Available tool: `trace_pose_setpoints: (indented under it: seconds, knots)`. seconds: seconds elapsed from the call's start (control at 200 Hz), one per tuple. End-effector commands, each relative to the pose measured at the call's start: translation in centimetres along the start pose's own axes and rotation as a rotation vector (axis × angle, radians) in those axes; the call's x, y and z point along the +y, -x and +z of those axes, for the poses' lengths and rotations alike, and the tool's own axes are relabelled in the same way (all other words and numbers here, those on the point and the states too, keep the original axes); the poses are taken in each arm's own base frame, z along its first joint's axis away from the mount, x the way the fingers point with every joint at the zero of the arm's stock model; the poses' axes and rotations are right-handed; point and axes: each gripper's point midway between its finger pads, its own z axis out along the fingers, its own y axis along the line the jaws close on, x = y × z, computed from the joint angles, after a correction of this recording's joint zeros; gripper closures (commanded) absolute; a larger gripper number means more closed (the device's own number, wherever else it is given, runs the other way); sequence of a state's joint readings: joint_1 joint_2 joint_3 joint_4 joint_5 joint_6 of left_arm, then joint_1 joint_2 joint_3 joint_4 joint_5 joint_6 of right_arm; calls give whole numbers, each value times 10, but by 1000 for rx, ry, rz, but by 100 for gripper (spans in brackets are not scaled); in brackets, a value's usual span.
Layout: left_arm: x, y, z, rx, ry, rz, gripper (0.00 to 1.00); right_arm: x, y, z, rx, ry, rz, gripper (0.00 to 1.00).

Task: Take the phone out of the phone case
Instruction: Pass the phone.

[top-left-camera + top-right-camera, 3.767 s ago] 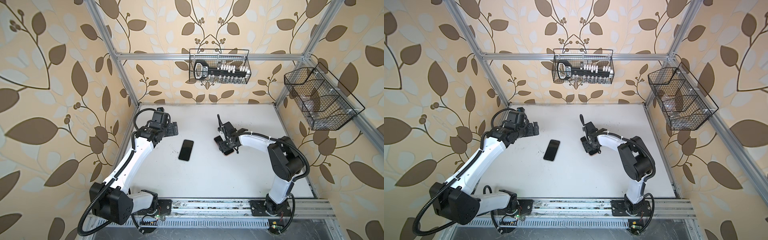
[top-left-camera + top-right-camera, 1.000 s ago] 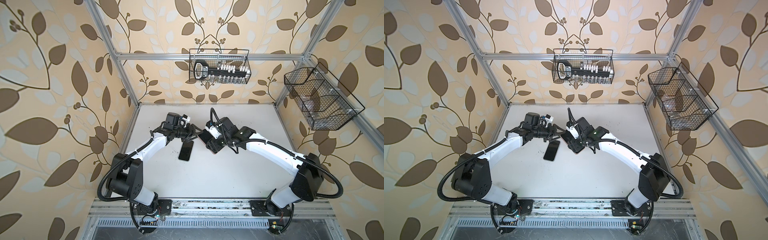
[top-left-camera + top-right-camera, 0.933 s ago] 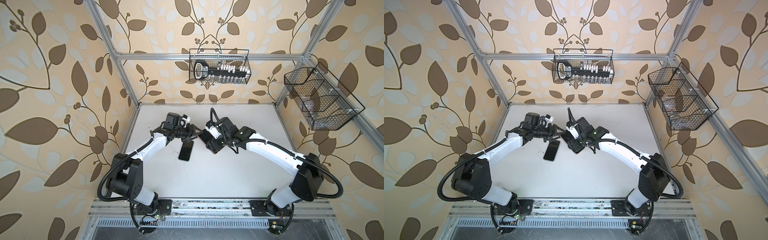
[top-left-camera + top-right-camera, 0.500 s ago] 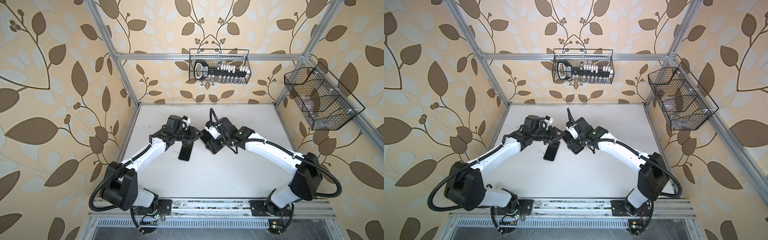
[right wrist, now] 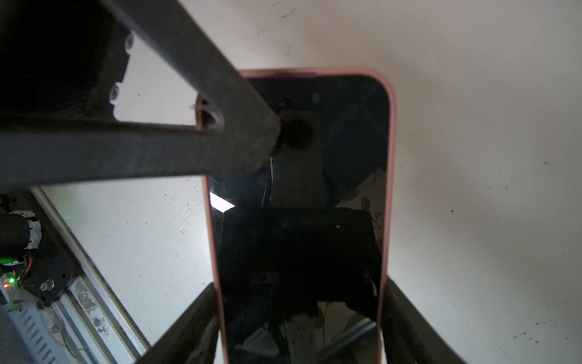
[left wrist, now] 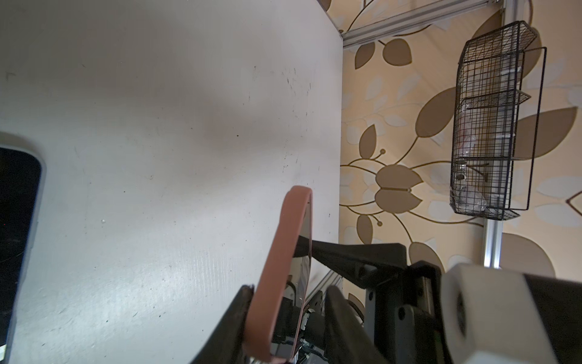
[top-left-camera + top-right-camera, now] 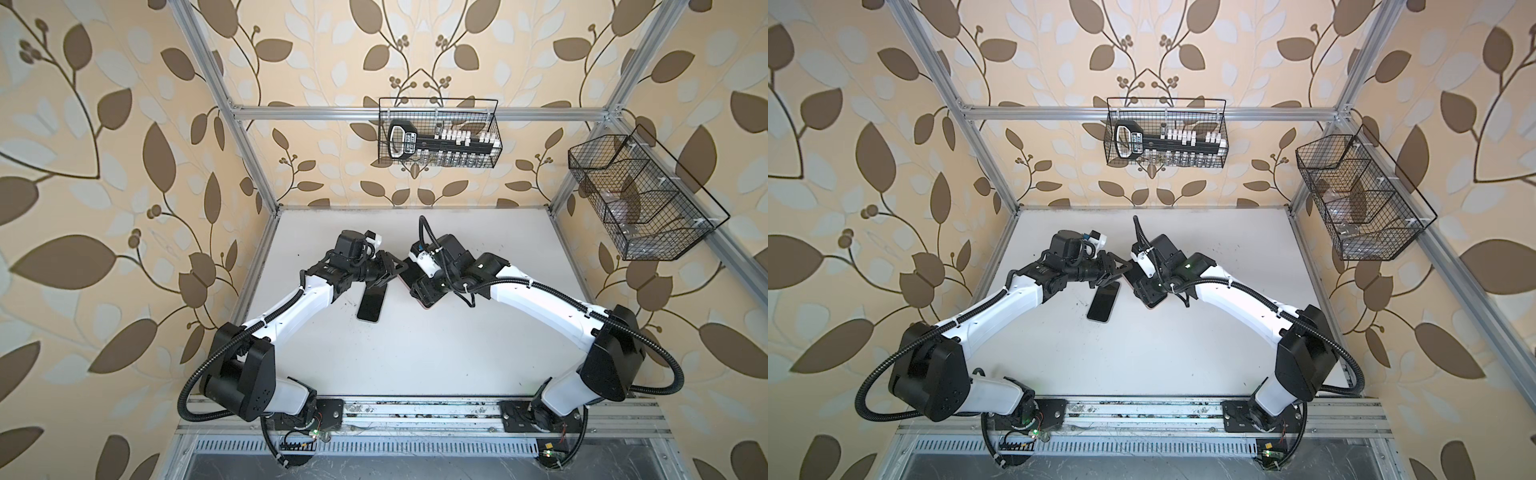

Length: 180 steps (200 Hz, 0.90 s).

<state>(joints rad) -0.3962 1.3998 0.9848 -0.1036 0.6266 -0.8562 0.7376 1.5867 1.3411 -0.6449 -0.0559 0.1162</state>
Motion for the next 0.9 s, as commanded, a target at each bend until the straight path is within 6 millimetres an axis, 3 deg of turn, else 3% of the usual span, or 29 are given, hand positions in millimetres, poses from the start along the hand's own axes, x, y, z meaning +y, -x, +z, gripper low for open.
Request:
trace_pose_setpoints:
  seconds: [0.0, 0.35, 0.58, 0.895]
  knots:
    - [-11, -1, 3, -5, -44, 28, 65, 9, 24, -13, -72, 27, -9, 40]
    - [-5, -5, 7, 0, -31, 27, 65, 7, 27, -15, -82, 26, 1, 40]
    - [-3, -6, 8, -7, -30, 19, 77, 6, 30, -17, -88, 34, 14, 40]
    - [-5, -6, 6, -22, -53, 19, 82, 9, 33, -20, -101, 57, 23, 40]
